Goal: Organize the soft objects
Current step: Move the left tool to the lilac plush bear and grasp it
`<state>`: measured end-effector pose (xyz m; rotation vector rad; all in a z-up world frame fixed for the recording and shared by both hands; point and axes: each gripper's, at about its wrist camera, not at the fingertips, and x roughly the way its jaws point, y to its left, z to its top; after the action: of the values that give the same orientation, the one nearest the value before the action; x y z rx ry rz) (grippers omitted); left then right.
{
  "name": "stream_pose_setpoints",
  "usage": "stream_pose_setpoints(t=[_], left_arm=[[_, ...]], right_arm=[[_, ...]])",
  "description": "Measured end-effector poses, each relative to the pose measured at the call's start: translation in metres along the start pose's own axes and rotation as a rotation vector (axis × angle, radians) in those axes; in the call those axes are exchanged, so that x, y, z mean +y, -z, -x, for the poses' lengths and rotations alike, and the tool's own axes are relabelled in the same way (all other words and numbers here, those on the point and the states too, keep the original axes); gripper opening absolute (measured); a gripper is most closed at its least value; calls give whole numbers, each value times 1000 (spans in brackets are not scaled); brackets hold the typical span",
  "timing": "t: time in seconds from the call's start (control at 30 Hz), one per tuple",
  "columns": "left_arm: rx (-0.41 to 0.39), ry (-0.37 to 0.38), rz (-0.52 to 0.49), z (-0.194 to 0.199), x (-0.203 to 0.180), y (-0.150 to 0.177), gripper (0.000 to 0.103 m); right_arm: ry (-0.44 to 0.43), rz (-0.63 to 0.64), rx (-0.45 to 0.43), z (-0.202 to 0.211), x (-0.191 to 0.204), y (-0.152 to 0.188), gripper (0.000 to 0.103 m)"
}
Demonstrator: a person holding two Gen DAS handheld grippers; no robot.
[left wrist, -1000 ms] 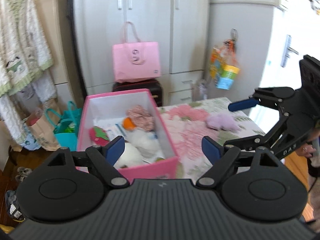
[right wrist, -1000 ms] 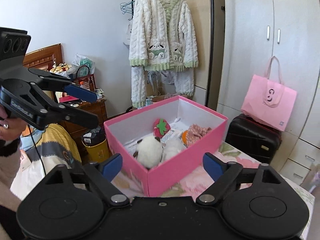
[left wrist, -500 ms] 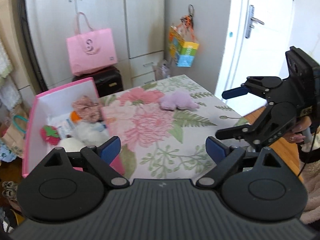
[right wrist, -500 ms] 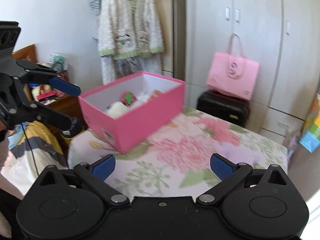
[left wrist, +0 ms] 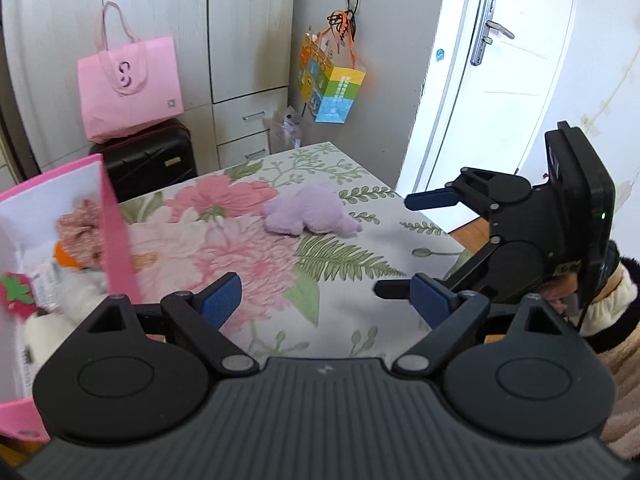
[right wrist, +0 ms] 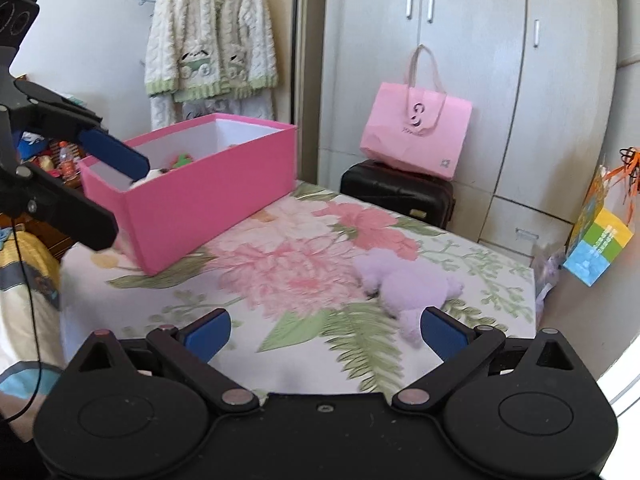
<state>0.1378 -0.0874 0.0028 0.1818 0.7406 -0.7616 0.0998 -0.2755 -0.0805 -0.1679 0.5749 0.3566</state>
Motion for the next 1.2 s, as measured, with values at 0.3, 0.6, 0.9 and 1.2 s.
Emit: stream_pose_setpoints(t=[0.3, 0.6, 0.9, 1.2], left_arm=[[-28, -32, 56, -70, 9, -13, 89], [-26, -55, 175, -144, 29, -30, 85], [0, -64, 324, -204, 51, -32, 72], [-12, -15, 327, -208, 48, -28, 50]], right_arm=[[9, -12, -43, -42, -36, 5, 102], [7, -57, 62, -96, -58, 6, 102], [-80, -234, 86, -128, -87, 7, 101], [-1, -208, 44, -130, -82, 14, 73]])
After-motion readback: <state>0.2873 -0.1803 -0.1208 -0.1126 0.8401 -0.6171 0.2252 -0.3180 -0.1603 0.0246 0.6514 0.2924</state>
